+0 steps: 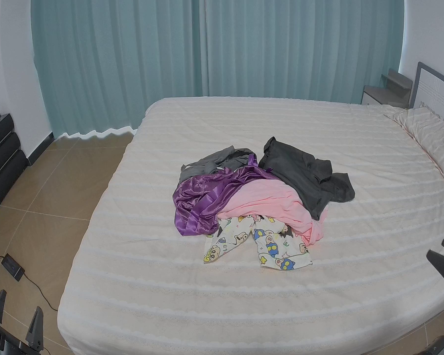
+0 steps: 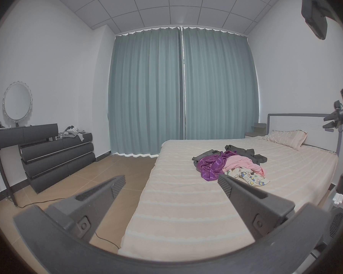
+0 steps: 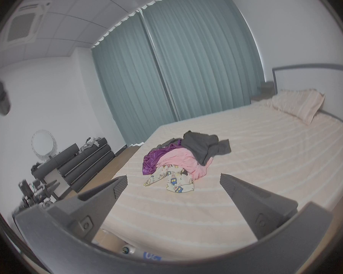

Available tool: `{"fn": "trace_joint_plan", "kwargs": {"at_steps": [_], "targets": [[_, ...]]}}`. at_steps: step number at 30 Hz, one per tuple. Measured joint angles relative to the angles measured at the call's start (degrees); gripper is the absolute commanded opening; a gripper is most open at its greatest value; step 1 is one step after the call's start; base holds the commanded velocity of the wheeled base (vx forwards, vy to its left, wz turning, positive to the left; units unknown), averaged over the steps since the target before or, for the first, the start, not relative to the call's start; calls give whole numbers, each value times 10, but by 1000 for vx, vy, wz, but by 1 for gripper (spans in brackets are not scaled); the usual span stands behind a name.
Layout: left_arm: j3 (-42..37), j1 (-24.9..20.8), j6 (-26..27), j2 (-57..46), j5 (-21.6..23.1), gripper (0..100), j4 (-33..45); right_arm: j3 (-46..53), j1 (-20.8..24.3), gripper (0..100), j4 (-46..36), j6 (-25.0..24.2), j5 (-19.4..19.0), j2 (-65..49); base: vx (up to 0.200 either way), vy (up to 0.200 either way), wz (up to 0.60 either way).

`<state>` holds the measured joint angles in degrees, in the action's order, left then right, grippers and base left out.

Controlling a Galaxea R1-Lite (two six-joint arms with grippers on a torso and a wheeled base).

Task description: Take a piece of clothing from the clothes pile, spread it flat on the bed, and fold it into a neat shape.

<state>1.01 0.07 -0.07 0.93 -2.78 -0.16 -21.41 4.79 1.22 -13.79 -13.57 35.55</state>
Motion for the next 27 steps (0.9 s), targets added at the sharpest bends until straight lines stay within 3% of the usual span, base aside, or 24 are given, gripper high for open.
{"fn": "trace_joint_plan", "kwargs": {"at_steps": [14,27], "targets": [[0,0,0,0,0,100,0,-73,35,100,167,-123,4,384,0,0,0],[0,0,-1,0,0,100,0,-178,89,100,315,-192,63,763,0,0,0]]}}
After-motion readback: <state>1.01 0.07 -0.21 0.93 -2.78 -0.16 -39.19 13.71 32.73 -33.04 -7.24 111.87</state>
